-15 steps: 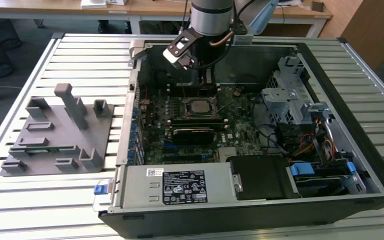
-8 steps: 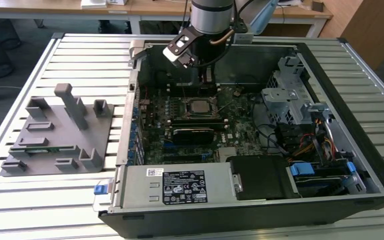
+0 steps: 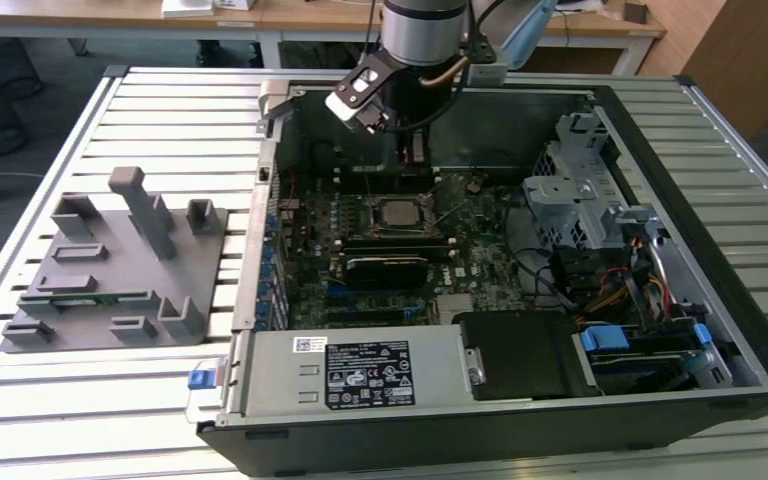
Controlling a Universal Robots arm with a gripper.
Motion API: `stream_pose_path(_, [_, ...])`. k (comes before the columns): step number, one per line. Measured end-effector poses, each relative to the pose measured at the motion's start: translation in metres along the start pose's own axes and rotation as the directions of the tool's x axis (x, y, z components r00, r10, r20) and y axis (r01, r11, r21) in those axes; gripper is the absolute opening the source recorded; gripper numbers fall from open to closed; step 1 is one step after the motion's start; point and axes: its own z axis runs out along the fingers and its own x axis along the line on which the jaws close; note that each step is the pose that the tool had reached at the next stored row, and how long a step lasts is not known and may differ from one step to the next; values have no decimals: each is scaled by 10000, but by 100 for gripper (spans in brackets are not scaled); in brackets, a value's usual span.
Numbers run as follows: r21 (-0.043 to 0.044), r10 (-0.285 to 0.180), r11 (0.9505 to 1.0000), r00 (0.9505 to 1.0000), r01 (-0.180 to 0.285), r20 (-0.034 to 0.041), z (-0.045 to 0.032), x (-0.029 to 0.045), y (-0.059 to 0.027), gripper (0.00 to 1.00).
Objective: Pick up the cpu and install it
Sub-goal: 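Close the cpu cover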
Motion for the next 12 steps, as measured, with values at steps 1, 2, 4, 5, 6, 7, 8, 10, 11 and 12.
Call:
stream_pose_path(1, [0, 0, 10000, 10000, 0, 0, -9, 0, 0, 11])
stream_pose_path(2, [0, 0, 10000, 10000, 0, 0, -19, -1, 0, 11])
stream_pose_path(4, [0, 0, 10000, 10000, 0, 0, -38, -1, 1, 11])
stream_pose_path(5, [0, 0, 10000, 10000, 0, 1, -48, -1, 1, 11])
stream_pose_path(6, [0, 0, 10000, 10000, 0, 0, -57, -1, 1, 11])
stream_pose_path(7, [0, 0, 10000, 10000, 0, 0, -74, -2, 1, 11])
stream_pose_path(8, [0, 0, 10000, 10000, 0, 0, -83, -2, 1, 11])
stream_pose_path(10, [0, 0, 10000, 10000, 0, 0, -99, -2, 1, 11])
stream_pose_path(11, [0, 0, 10000, 10000, 0, 0, -108, -2, 2, 11])
stream_pose_path(12, [0, 0, 10000, 10000, 0, 0, -117, -3, 2, 11])
